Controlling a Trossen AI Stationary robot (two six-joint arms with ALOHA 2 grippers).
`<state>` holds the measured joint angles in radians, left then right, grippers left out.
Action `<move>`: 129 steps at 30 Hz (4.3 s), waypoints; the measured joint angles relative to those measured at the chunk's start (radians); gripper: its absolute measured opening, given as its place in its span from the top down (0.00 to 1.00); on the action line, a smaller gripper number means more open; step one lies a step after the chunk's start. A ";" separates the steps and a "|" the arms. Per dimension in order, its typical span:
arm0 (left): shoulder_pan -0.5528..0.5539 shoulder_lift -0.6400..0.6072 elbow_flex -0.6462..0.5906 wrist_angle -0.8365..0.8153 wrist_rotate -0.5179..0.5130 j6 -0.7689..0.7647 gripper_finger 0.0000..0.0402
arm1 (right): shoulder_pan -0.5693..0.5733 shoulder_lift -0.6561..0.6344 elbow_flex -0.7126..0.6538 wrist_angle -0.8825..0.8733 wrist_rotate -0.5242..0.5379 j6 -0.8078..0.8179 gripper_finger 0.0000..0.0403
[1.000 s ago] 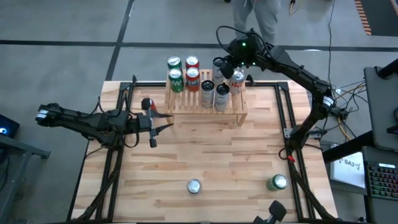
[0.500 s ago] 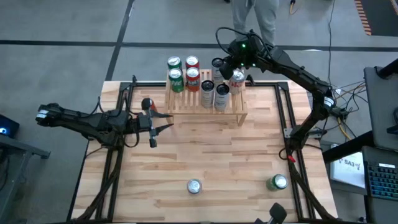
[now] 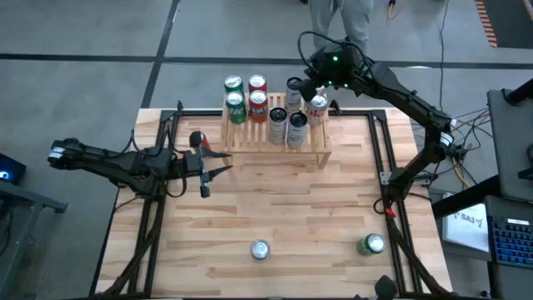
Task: Place canned beverage on shelf
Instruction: Adjust the soda cans on the shelf
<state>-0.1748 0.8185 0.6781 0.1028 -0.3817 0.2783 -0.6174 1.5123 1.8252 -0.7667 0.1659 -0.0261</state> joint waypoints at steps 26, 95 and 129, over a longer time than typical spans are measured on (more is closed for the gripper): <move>0.000 -0.020 0.000 -0.058 0.069 0.203 0.69 | 0.220 -0.016 -0.014 0.125 0.018 0.100 0.98; 0.000 -0.100 -0.025 -0.074 0.155 0.184 0.69 | 0.227 -0.004 -0.146 0.162 0.334 0.406 0.98; 0.000 -0.100 -0.026 -0.074 0.155 0.184 0.69 | 0.253 -0.003 -0.146 0.120 0.334 0.416 0.98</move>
<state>-0.1749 0.7185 0.6521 0.0284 -0.2268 0.4625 -0.3645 1.5089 1.6794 -0.6464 0.5003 0.3897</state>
